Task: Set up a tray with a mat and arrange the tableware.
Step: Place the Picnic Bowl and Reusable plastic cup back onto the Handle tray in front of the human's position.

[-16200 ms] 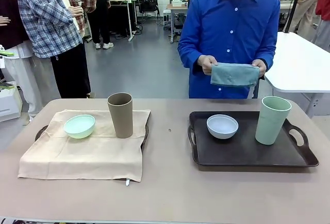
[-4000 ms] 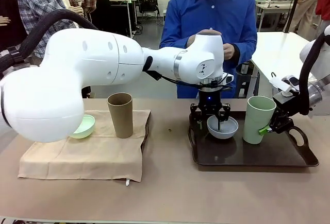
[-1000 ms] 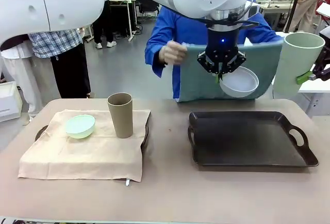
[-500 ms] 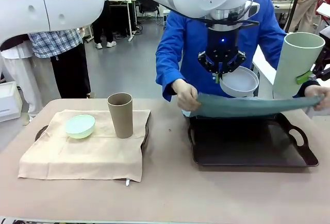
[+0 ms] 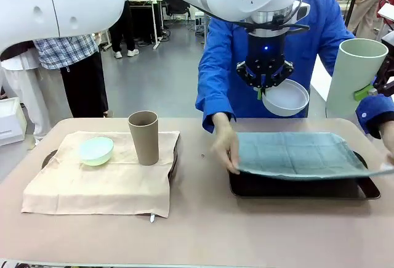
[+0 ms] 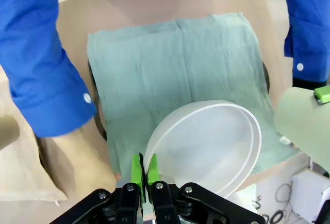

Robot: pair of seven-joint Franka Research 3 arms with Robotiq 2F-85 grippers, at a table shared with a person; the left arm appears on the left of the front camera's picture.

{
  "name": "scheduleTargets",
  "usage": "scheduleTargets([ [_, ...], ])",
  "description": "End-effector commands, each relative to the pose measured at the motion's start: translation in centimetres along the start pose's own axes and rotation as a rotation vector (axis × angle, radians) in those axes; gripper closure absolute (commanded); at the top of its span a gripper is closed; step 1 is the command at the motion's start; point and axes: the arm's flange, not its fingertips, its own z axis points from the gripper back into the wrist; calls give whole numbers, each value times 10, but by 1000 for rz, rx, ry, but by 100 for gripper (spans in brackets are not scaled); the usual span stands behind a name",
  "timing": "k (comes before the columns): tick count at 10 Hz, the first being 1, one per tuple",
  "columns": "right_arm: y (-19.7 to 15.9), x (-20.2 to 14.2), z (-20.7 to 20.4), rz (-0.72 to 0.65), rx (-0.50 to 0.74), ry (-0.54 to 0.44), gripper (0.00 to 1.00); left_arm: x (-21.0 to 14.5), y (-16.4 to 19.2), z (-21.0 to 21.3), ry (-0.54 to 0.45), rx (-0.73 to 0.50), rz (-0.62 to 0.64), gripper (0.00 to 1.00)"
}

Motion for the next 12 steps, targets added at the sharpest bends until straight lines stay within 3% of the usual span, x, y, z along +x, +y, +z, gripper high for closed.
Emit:
scheduleTargets([
  [1, -2, 0, -1, 13, -5, 4, 77, 4, -2, 4, -3, -5, -15, 100],
  [12, -2, 0, -1, 13, -5, 4, 77, 4, -2, 4, -3, -5, -15, 100],
])
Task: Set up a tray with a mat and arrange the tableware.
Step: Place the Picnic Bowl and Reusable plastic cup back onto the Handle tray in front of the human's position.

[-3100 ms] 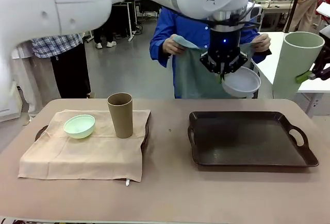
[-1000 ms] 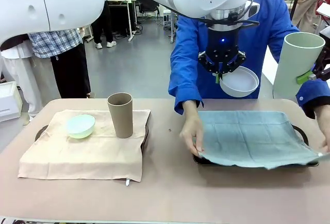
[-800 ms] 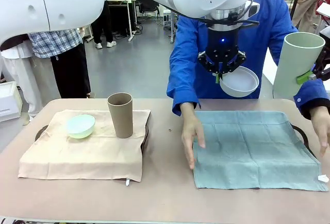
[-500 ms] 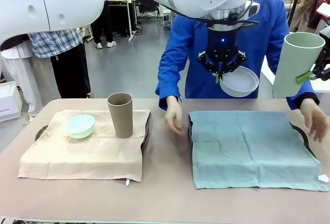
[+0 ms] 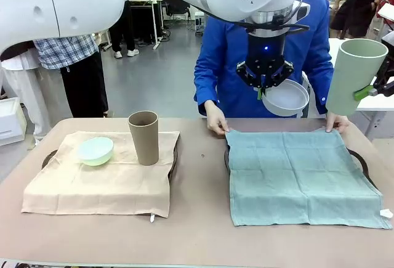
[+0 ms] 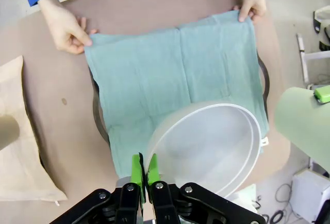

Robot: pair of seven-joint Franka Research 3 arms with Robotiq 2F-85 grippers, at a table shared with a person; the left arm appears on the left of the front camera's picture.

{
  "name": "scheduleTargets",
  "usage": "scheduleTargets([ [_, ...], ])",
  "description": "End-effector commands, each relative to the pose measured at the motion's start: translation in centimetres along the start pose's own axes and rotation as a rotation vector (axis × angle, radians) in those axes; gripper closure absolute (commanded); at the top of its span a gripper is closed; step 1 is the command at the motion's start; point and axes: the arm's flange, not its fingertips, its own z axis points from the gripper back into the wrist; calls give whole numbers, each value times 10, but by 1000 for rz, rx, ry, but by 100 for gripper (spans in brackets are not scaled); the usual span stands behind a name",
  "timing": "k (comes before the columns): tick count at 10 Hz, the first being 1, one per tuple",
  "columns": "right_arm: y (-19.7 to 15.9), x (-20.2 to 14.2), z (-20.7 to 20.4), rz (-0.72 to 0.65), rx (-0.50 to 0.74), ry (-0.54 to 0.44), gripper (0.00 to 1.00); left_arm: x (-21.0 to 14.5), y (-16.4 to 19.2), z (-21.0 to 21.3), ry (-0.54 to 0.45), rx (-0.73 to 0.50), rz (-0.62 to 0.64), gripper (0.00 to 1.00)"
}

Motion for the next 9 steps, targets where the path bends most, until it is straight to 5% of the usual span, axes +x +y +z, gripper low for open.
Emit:
scheduleTargets([
  [1, -1, 0, -1, 13, -5, 4, 77, 4, -2, 4, -3, -5, -15, 100],
  [9, -1, 0, -1, 13, -5, 4, 77, 4, -2, 4, -3, -5, -15, 100],
])
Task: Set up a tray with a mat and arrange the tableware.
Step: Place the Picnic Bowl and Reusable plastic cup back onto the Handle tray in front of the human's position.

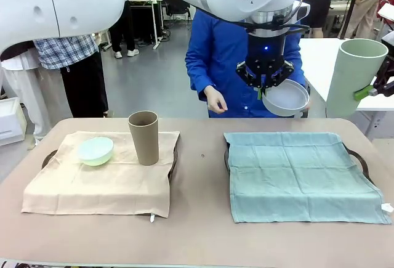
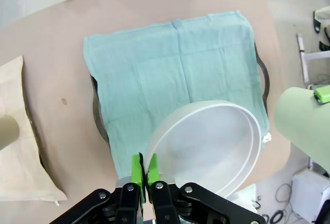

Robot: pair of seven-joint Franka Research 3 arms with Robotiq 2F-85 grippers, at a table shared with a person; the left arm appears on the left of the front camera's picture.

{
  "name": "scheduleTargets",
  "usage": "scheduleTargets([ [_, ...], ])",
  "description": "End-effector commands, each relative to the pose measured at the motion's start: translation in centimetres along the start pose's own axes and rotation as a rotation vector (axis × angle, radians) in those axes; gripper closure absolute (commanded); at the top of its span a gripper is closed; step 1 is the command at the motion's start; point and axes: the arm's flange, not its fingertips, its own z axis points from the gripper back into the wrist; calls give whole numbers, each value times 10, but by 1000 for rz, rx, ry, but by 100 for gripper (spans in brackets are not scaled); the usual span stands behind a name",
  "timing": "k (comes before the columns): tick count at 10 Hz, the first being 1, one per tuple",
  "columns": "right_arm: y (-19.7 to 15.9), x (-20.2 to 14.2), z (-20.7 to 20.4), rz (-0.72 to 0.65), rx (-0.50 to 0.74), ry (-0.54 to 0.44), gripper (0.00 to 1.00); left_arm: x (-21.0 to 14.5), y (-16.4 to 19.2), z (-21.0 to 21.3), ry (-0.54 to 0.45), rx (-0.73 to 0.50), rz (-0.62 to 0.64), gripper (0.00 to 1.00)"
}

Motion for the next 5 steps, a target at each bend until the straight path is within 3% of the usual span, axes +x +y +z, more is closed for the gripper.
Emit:
scheduleTargets([
  [1, -1, 0, -1, 13, -5, 4, 77, 4, -2, 4, -3, -5, -15, 100],
  [2, 0, 0, 0, 0, 0, 0, 18, 0, 0, 0, 0, 0, 0, 96],
  [5, -11, -31, -4, 81, 44, -103, 18, 4, 25, -23, 54, -78, -48, 96],
])
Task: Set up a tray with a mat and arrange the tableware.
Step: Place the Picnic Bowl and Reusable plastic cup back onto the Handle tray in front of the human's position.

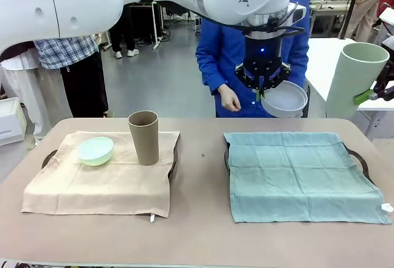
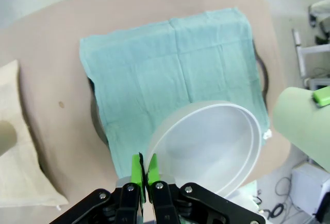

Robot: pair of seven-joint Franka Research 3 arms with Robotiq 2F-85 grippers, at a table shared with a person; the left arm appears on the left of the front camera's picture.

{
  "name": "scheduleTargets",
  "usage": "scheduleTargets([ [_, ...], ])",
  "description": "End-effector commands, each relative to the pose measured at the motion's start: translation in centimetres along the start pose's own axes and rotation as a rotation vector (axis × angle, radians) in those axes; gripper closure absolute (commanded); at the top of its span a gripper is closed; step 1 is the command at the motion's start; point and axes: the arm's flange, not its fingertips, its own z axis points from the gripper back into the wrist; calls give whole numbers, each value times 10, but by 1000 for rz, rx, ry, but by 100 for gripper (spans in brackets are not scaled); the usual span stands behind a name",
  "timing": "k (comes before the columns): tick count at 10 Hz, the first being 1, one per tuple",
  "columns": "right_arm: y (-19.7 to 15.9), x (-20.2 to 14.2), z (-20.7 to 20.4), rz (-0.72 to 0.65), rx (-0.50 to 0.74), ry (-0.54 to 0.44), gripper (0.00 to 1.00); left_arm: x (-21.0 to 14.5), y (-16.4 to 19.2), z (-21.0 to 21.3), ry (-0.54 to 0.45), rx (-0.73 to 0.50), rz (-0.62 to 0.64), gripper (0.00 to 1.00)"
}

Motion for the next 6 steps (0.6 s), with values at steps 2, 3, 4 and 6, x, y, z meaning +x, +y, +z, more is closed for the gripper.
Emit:
scheduleTargets([
  [2, -13, -48, -9, 21, 34, -89, 18, -3, 30, -38, 90, -94, 12, 96],
  [3, -15, -64, -16, -6, 43, -108, 18, -3, 38, -53, 125, -121, 31, 96],
  [4, -19, -79, -25, -35, 53, -108, 18, -2, 42, -67, 153, -121, 35, 96],
  [6, -26, -113, -44, -94, 77, -104, 18, -2, 47, -96, 185, -104, 42, 96],
])
